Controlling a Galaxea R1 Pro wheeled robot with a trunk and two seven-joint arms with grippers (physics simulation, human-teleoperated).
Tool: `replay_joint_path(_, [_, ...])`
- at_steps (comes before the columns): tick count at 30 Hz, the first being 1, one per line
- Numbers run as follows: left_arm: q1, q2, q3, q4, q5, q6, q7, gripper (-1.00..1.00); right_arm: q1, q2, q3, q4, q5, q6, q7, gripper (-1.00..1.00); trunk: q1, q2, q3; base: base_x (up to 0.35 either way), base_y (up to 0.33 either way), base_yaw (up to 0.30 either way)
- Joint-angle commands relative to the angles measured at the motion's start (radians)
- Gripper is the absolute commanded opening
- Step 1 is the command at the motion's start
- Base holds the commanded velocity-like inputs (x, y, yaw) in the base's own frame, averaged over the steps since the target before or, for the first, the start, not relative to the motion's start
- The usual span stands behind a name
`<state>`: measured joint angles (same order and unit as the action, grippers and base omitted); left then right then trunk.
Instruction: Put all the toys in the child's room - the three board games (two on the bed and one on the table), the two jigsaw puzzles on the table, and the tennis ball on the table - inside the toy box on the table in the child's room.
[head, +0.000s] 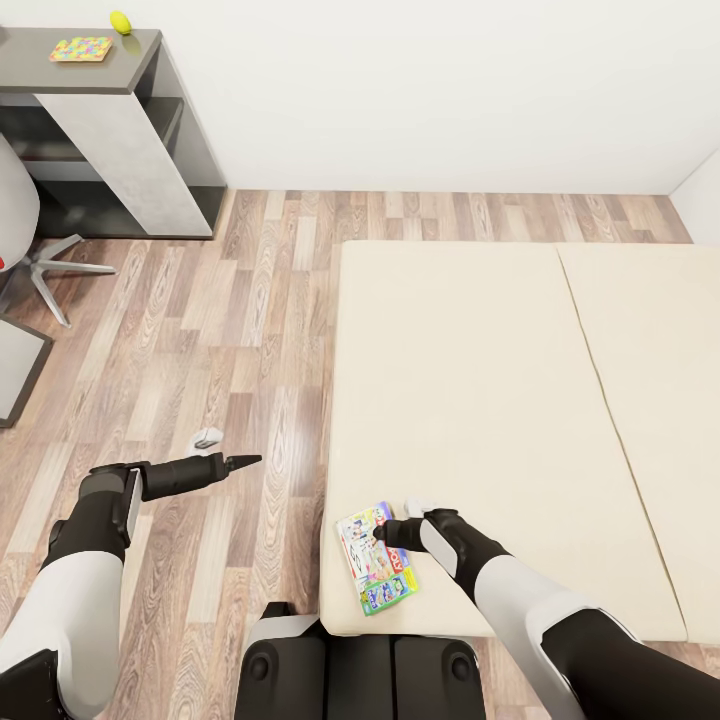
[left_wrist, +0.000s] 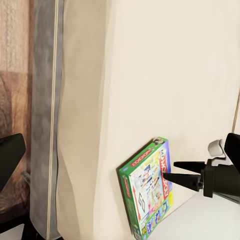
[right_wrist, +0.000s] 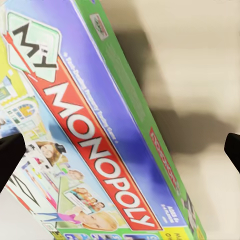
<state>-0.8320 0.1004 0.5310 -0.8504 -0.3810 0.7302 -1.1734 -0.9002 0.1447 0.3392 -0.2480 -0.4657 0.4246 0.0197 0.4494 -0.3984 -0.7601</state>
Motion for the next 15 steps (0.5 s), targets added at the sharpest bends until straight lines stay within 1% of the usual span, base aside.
replay_joint_path(1, [-0.001,-0.001,0.004,-0.001,-0.010,0.008,-0.010,1.00,-0.001,0.000,0.003,-0.001,0.002,0.004,0.002,1.00,0.001,-0.002,-0.001,0.000,0.000,0.000])
replay_joint_path(10, [-0.001,-0.001,0.004,-0.001,-0.010,0.008,-0.011,1.00,-0.001,0.001,0.003,-0.001,0.001,0.005,0.002,1.00,0.001,-0.002,-0.001,0.000,0.002,0.000])
replay_joint_path(15, [-0.001,-0.001,0.004,-0.001,-0.010,0.008,-0.011,1.00,-0.001,0.001,0.003,-0.001,0.001,0.005,0.002,1.00,0.001,-0.002,-0.001,0.000,0.080,0.000])
